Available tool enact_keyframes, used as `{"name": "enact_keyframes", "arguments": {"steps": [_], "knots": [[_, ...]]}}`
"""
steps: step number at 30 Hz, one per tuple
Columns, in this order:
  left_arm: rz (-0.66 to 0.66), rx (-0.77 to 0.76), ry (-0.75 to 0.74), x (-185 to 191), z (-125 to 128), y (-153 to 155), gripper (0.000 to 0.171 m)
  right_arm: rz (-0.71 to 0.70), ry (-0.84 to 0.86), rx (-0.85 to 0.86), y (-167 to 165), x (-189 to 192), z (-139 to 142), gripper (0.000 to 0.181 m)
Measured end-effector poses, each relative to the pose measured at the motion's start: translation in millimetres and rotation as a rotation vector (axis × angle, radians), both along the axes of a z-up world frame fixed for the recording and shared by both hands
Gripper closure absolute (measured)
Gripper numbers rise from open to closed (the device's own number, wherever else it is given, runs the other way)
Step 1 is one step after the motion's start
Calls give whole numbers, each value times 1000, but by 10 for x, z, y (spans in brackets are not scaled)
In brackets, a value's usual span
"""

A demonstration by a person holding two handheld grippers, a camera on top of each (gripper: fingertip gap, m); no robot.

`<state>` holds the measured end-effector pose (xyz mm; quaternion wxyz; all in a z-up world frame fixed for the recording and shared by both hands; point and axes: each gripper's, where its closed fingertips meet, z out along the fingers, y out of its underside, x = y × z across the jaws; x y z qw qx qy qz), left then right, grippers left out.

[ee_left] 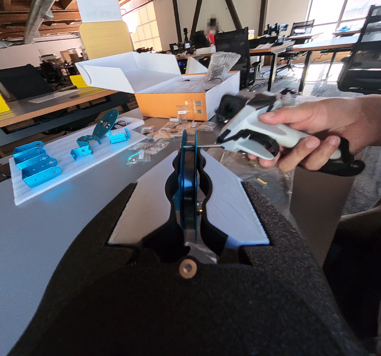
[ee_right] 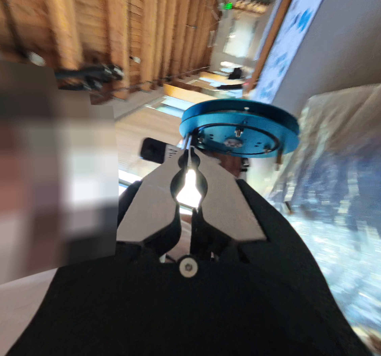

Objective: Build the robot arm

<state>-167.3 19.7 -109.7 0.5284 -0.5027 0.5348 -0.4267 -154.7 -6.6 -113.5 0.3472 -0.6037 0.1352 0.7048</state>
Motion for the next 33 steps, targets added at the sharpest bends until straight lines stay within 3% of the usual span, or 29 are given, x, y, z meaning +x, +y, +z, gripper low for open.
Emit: {"name": "enact_keyframes", "arguments": {"steps": [2,6,9,15,22,24,28,30,33], "knots": [[51,25,29,-9,-59,100,159,-78,-333,67,10,98,-122,177],[136,12,83,-60,-154,258,159,-118,-1208,230,-145,207,-570,159],[120,-111,89,-76,-184,260,159,-28,-1571,324,-298,65,-901,158],[73,-179,87,-92,-174,205,159,201,-1647,456,-243,-109,-1139,159],[114,-127,100,-174,-131,224,159,369,-1554,473,-210,-166,-1221,176],[142,-91,112,-175,-143,237,159,279,-1563,450,-127,-151,-1130,176],[164,-10,133,-127,-164,205,159,-77,-1243,349,84,-207,-463,176],[161,14,139,-91,-169,175,159,-158,-1132,287,119,-190,-310,176],[156,27,139,-56,-165,140,159,-224,-1148,293,131,-164,-216,176]]}}
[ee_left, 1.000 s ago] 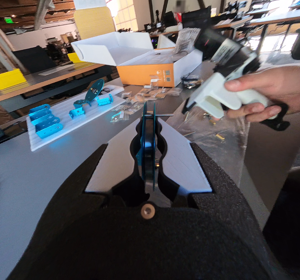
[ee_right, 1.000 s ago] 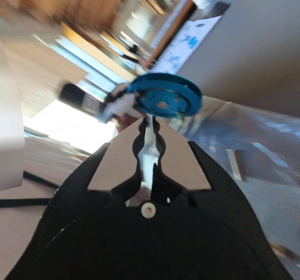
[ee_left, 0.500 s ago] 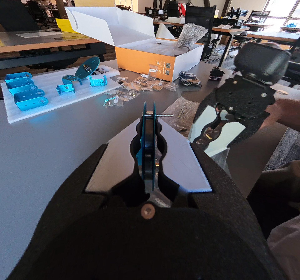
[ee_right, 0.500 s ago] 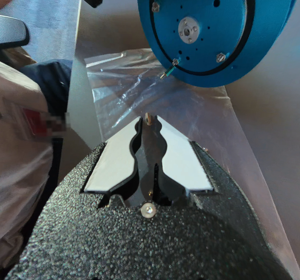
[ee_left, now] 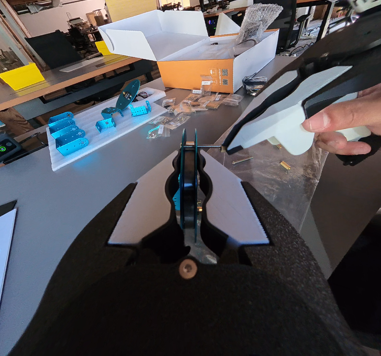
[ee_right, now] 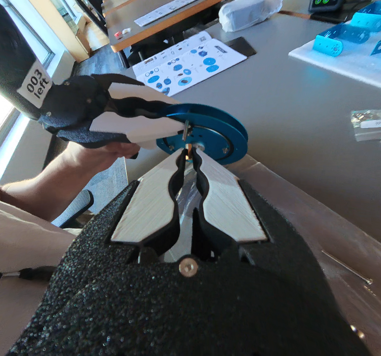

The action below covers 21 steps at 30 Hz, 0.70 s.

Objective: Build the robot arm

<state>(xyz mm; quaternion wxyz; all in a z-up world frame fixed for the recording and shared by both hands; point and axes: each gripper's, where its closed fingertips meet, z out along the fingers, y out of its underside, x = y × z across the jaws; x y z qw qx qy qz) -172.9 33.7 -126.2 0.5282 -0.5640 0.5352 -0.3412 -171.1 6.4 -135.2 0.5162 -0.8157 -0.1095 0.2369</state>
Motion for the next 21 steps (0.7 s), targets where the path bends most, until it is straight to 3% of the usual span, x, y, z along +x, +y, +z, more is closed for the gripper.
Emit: {"name": "enact_keyframes", "arguments": {"steps": [11,14,18,21], "knots": [[23,114,36,36,-10,-28,160,-20,-11,-46,-23,-1,9,176],[5,205,41,42,14,-83,160,-5,99,-109,-37,-41,-22,176],[-67,313,58,70,21,-235,160,110,421,-210,-116,-109,20,177],[-56,328,95,84,-42,-200,160,117,371,-260,-174,-44,-131,176]]}}
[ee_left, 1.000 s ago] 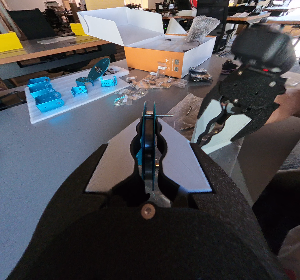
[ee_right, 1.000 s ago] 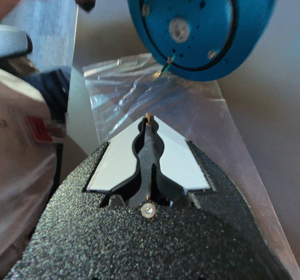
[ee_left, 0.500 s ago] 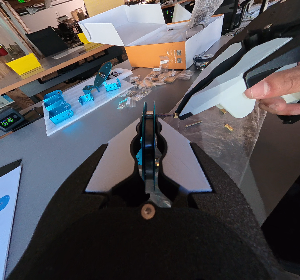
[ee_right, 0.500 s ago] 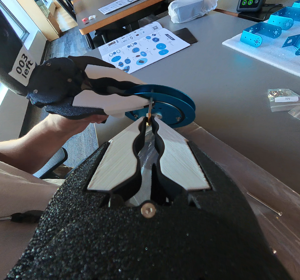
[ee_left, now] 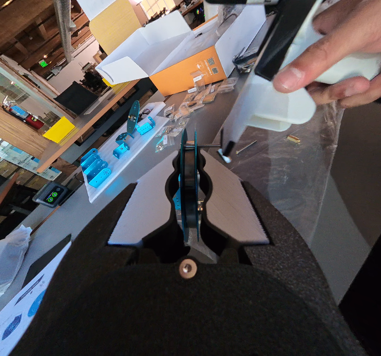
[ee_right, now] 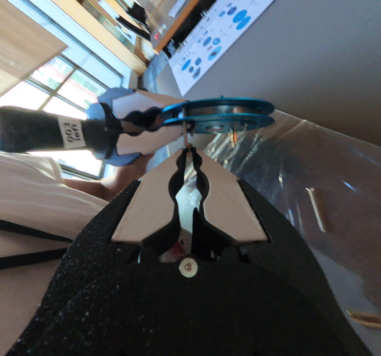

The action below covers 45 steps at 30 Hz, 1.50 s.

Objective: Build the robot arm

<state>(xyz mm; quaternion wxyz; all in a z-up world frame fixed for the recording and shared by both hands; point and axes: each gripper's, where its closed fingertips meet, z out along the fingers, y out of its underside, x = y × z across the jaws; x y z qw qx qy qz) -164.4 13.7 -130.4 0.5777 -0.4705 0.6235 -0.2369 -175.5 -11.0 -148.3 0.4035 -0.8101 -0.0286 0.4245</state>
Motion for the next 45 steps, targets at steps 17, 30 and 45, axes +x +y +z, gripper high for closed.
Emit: {"name": "enact_keyframes", "arguments": {"steps": [17,30,45], "knots": [[42,-184,-73,-11,67,108,160,-77,-100,284,86,11,192,176],[68,-104,-60,-28,67,93,160,-104,-98,261,76,38,145,176],[86,-85,-66,-60,139,159,160,-93,-106,277,32,40,170,177]]}}
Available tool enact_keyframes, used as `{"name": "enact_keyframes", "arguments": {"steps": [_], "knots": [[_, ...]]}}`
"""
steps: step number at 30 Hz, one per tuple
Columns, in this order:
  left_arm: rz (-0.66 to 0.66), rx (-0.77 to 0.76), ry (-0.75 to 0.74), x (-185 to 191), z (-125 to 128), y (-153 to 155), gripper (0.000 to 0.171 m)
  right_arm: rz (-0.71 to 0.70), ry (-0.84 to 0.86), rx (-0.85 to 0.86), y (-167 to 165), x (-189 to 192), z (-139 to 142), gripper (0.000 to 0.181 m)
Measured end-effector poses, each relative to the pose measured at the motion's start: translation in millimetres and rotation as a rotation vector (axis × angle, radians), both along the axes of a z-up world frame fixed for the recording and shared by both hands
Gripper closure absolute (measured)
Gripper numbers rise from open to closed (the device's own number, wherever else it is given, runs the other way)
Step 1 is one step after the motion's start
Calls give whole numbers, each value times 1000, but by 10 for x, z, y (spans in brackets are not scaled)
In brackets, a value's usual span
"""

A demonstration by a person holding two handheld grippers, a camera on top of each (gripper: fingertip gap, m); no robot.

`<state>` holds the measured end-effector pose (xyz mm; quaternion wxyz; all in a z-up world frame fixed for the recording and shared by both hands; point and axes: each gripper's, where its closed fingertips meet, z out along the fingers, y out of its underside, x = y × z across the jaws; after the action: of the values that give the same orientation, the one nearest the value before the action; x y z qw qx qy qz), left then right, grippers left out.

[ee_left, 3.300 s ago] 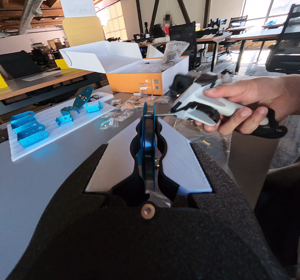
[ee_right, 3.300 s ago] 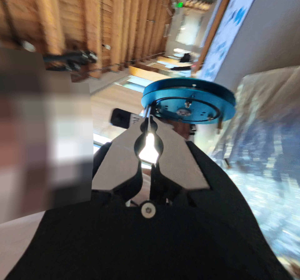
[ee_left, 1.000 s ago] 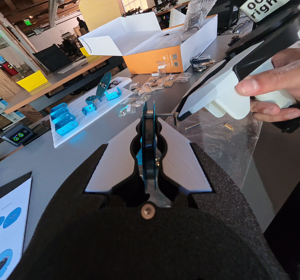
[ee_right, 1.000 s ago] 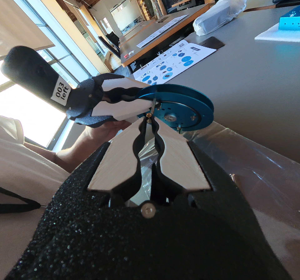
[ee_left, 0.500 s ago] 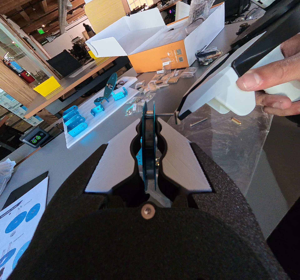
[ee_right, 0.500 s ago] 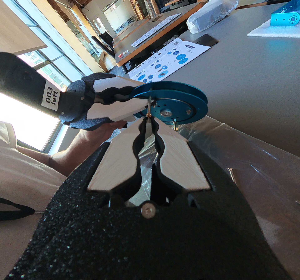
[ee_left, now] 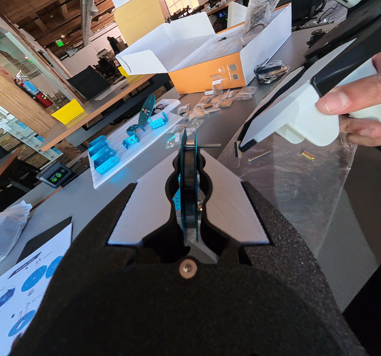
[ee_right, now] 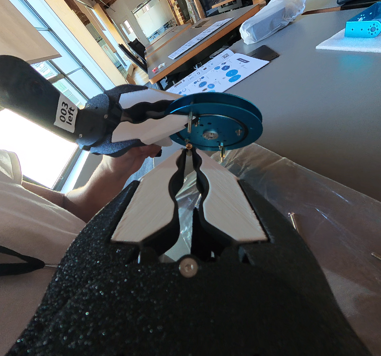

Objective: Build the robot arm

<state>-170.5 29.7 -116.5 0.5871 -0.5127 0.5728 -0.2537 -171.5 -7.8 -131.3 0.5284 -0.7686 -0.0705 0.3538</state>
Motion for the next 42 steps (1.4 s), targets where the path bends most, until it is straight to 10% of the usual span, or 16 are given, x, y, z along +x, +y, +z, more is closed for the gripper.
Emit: {"name": "enact_keyframes", "arguments": {"steps": [23,34,42], "knots": [[-62,6,15,140,-39,-215,160,53,336,-33,12,3,79,177],[6,-43,51,50,-129,66,160,-52,-457,-216,-230,702,-734,176],[14,-58,42,31,-140,62,160,-12,-641,-352,-505,849,-1044,176]]}}
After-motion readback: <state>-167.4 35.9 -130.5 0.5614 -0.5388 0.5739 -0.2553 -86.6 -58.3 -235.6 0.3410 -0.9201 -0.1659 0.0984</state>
